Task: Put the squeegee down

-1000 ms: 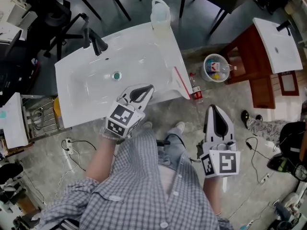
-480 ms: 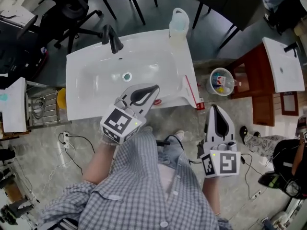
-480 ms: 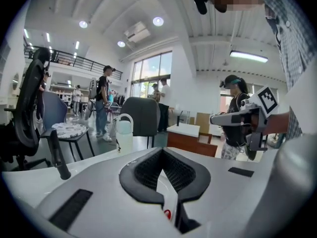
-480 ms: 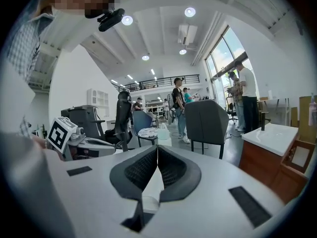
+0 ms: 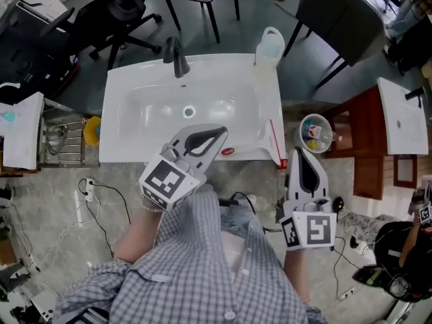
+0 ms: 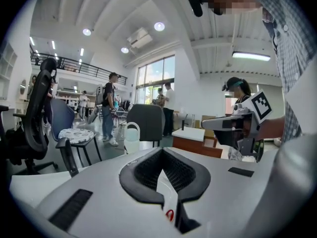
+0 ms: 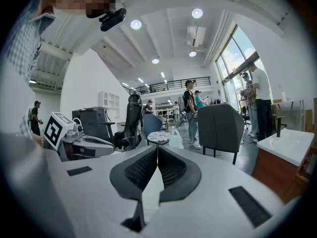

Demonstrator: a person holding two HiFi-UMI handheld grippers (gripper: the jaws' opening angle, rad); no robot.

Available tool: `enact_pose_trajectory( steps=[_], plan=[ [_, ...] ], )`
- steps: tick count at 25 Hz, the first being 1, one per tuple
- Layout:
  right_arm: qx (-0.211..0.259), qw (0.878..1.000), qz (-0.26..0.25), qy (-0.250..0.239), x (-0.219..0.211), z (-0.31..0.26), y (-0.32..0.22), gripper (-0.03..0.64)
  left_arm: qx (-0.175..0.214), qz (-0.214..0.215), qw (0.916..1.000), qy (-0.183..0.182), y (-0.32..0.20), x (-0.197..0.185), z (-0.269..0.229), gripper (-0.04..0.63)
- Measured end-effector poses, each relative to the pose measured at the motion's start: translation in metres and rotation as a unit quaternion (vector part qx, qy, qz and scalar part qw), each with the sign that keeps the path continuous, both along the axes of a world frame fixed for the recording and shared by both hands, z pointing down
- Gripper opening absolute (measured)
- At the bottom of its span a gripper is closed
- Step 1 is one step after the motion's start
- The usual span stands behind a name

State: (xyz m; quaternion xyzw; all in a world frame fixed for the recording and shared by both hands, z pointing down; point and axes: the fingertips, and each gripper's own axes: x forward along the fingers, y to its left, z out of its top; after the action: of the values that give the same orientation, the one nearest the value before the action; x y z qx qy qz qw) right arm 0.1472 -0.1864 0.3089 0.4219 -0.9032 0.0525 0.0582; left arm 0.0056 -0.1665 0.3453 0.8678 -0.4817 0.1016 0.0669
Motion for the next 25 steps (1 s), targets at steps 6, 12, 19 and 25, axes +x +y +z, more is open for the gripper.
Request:
enact_pose_trajectory(
  steps=[6,12,19,25],
  plan=[
    [0.000,1.000,-0.022,-0.002,-0.012,0.000,-0.005,0.009,0.008,-0.011,0.9999,0.010,0.002,-0.002,-0.007,0.008],
    [-0.002,0.999,-0.037,0.002,-0.021,0.002,-0.005,0.009,0.010,-0.011,0.9998,0.015,0.001,0.000,-0.009,0.008],
    [0.001,0.999,-0.036,0.006,-0.019,0.001,-0.001,0.009,0.015,0.004,0.9997,0.020,0.005,0.009,-0.012,0.008],
    [0.003,0.999,-0.033,0.008,-0.017,0.001,-0.003,0.009,0.020,0.015,0.9992,0.033,0.002,0.016,-0.016,0.008]
  ],
)
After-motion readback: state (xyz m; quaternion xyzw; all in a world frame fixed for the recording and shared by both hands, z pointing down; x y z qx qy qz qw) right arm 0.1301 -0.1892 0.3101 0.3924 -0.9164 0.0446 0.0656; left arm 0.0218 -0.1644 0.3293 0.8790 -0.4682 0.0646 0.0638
